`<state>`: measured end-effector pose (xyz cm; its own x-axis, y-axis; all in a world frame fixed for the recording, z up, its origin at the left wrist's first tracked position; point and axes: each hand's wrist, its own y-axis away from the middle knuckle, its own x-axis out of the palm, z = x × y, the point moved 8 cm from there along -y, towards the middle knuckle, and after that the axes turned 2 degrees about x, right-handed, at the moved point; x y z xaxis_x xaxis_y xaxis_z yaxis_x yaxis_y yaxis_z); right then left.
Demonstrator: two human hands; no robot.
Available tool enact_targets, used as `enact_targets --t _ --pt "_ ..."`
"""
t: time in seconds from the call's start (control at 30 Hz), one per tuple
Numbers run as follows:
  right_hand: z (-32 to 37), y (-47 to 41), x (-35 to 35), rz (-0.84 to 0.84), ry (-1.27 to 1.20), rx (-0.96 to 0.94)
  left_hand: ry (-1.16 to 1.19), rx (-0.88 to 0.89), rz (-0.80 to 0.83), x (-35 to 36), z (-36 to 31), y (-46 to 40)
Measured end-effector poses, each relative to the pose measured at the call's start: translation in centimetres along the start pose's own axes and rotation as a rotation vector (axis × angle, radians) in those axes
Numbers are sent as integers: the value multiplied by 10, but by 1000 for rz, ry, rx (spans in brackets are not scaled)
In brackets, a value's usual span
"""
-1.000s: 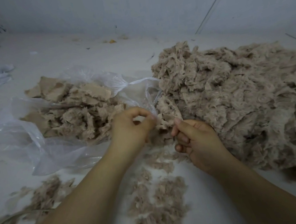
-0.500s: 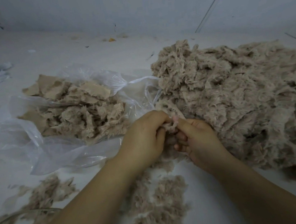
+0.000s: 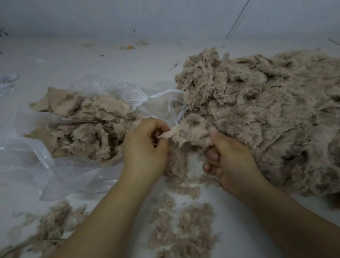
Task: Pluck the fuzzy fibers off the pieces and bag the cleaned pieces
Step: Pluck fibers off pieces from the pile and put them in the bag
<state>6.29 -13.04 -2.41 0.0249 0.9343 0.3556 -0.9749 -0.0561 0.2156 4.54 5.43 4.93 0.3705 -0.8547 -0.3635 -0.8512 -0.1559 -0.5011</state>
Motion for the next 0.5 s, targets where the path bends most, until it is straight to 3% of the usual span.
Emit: enact_targets --t 0.33,0.4,0.5 --pt "9 10 20 236 205 -125 -147 369 119 24 -41 17" --pt "8 10 21 253 170 -107 -122 354 213 30 -40 19" --pt "3 5 13 194 107 -60 78 156 296 33 -28 17"
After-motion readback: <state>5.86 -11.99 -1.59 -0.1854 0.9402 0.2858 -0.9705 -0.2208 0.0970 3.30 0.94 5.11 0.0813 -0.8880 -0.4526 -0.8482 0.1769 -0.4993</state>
